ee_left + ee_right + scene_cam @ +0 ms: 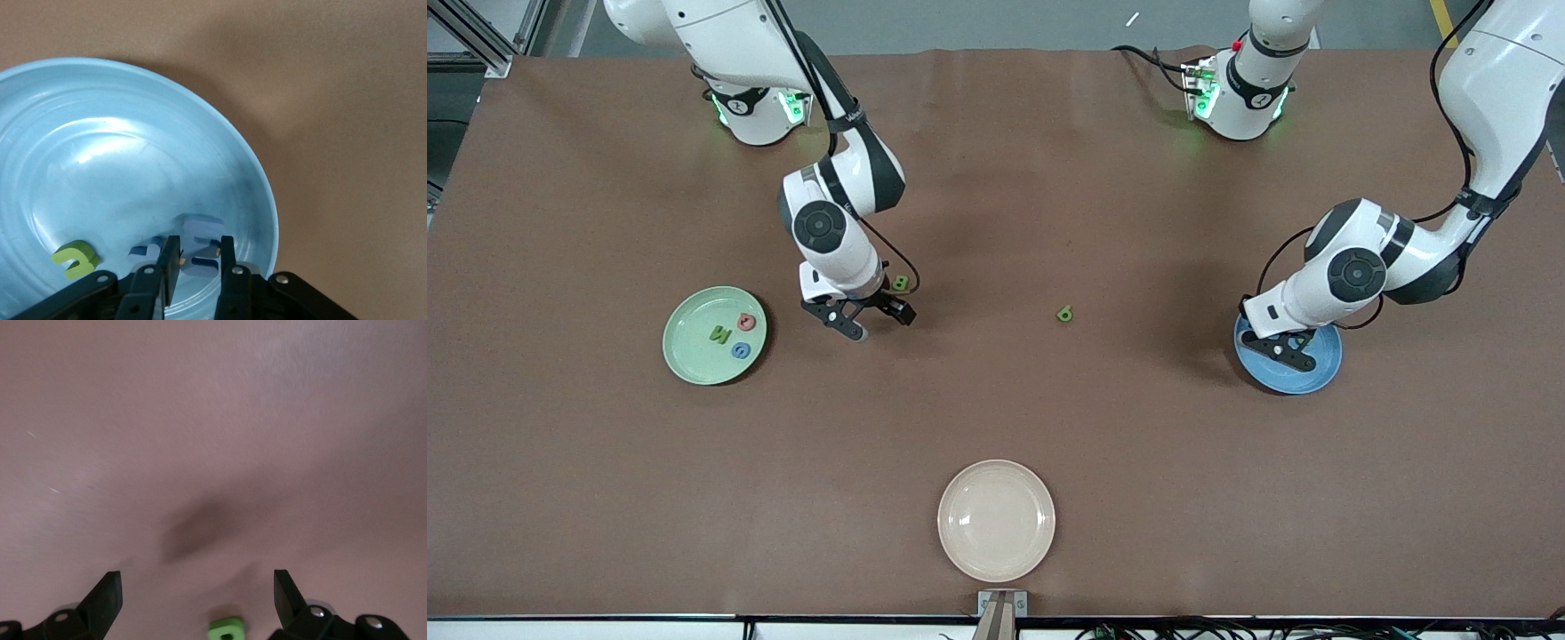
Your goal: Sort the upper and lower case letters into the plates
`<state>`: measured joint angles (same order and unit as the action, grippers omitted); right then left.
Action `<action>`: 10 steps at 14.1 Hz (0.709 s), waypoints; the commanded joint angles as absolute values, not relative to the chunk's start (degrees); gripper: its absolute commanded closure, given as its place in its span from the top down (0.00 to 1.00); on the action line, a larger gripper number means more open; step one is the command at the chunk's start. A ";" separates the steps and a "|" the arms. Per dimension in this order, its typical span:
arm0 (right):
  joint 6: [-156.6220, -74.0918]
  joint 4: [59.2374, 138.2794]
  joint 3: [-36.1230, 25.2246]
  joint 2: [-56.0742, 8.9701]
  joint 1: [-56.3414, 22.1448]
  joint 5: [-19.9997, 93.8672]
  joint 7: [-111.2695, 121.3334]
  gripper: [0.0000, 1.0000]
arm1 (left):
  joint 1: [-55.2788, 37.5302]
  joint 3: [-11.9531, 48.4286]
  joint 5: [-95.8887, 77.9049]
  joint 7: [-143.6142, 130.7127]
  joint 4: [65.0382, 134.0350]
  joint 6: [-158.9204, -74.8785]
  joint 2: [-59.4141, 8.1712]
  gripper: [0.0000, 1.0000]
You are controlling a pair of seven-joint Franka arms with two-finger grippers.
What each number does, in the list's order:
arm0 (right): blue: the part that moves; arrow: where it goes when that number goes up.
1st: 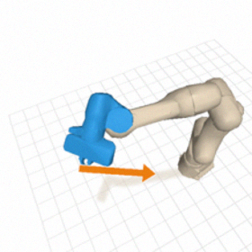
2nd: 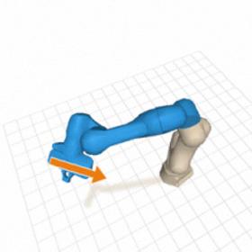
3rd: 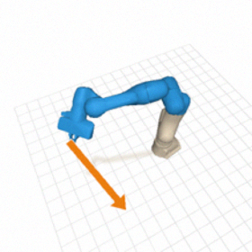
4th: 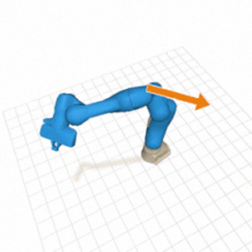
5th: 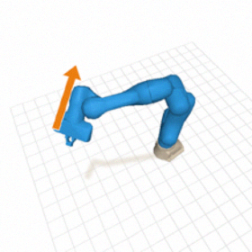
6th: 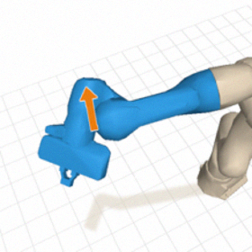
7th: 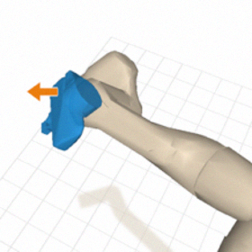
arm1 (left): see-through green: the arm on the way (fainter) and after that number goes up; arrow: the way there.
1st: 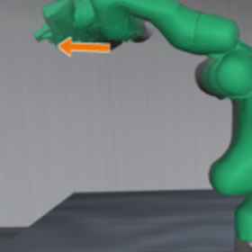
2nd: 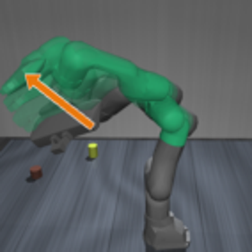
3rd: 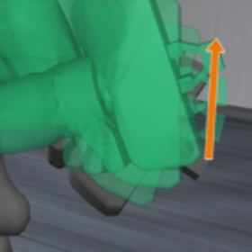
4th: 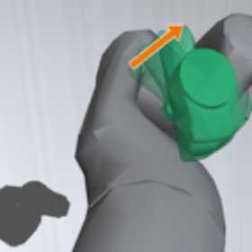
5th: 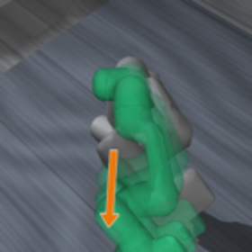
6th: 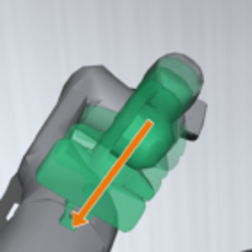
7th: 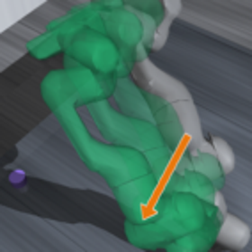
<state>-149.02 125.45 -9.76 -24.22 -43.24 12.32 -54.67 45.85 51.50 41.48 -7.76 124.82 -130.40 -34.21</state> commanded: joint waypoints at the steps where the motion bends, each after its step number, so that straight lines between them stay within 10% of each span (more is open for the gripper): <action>1: -151.52 129.37 -10.28 -22.50 -44.12 12.57 -51.34 1.00 | 46.32 52.38 42.89 -9.05 124.54 -130.69 -33.49 0.79; 2: -151.52 129.64 -10.02 -22.50 -44.21 12.57 -51.33 1.00 | 46.23 52.90 42.89 -9.84 124.45 -130.69 -33.49 0.99; 10: -151.44 129.55 -7.21 -22.24 -44.30 17.12 -54.67 1.00 | 32.03 55.81 36.14 -38.53 115.42 -123.84 -34.36 1.00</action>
<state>-150.99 127.84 -8.14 -24.03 -43.98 13.97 -53.68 37.78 56.11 39.03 -30.62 119.07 -126.88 -34.22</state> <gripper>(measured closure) 0.000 0.000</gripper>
